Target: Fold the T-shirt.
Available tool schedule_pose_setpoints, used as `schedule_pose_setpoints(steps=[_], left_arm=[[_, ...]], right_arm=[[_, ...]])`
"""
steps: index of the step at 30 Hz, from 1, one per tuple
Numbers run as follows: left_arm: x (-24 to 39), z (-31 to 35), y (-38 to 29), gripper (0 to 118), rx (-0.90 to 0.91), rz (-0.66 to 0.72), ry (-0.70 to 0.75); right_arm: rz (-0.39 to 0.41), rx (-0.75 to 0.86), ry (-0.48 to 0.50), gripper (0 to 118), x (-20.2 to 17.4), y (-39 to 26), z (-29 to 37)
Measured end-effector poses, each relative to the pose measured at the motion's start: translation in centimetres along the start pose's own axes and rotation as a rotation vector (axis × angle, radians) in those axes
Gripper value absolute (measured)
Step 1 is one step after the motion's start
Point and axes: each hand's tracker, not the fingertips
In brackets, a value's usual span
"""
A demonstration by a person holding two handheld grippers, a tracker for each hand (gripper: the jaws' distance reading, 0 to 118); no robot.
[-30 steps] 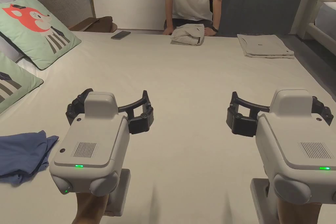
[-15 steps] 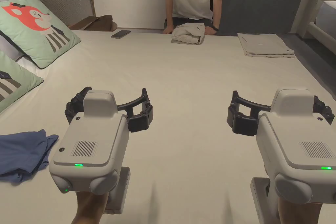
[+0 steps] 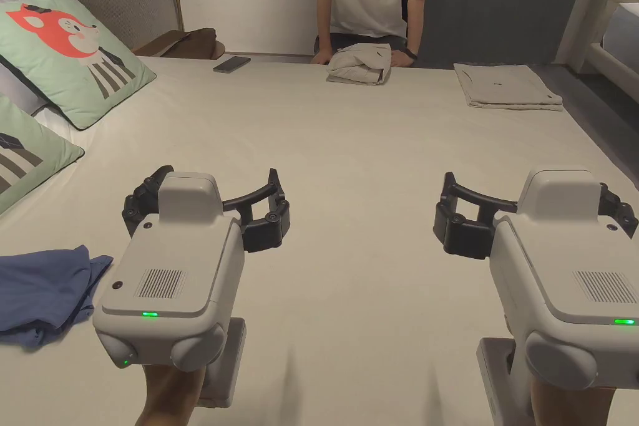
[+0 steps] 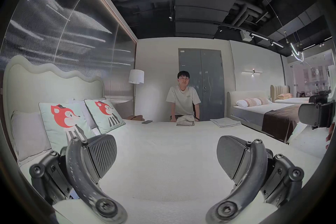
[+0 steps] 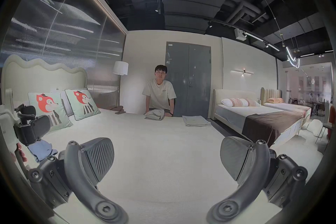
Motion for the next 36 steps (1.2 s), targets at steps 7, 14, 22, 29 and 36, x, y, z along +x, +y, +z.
schedule_pose_setpoints(steps=[7, 14, 22, 29, 36], left_arm=[[-0.01, -0.05, -0.06, 110, -0.001, -0.005, 0.0], [0.01, -0.06, -0.28, 110, -0.011, -0.013, -0.004], [-0.1, -0.13, -0.41, 110, -0.013, -0.011, 0.0], [-0.17, -0.29, -0.44, 110, -0.016, -0.013, -0.001], [-0.3, -0.41, -0.42, 110, -0.014, -0.011, 0.001]], right_arm=[[-0.002, -0.001, 0.0, 115, 0.01, -0.04, -0.07], [0.001, -0.002, 0.002, 115, -0.02, -0.19, -0.1], [-0.002, -0.007, 0.0, 115, 0.08, -0.29, -0.18], [0.0, -0.002, 0.001, 115, -0.09, -0.32, -0.29], [0.007, -0.003, 0.005, 115, -0.22, -0.32, -0.37]])
